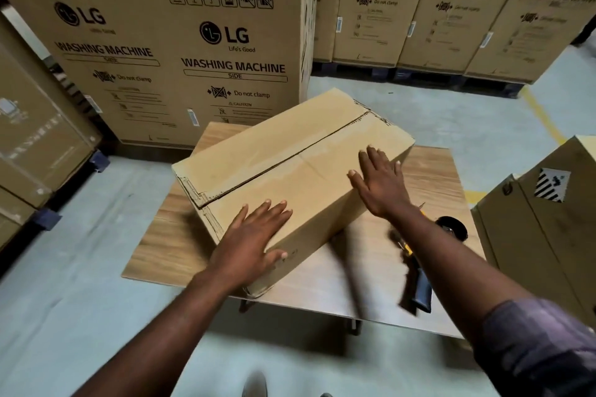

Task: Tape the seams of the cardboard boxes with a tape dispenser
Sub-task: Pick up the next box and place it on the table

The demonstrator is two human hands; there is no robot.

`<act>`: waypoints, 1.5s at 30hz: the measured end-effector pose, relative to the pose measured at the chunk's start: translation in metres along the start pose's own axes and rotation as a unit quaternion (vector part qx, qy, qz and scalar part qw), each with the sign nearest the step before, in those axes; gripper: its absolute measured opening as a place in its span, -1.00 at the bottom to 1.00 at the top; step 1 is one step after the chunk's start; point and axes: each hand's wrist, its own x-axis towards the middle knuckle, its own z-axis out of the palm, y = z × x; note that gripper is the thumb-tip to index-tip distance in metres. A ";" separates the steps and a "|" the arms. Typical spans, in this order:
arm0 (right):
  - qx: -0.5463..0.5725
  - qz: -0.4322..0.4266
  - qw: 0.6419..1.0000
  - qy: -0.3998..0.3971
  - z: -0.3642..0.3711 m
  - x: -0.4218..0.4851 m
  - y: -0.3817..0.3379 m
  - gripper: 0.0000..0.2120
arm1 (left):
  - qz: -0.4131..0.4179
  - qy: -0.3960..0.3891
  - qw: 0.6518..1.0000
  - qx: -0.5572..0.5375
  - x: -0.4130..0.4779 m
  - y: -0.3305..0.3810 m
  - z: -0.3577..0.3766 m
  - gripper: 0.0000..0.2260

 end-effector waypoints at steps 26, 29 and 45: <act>0.063 0.080 0.987 0.126 0.026 -0.083 -0.073 -0.49 | -0.106 0.027 0.989 -0.099 0.030 -0.124 -0.037 -0.20; 0.109 0.109 0.968 0.198 0.019 -0.095 -0.050 -0.61 | -0.096 0.080 0.987 -0.098 0.026 -0.083 -0.017 -0.37; 0.427 0.549 0.718 0.014 0.054 -0.142 0.105 -0.51 | -0.118 -0.245 0.871 -0.410 0.122 0.215 0.157 -0.54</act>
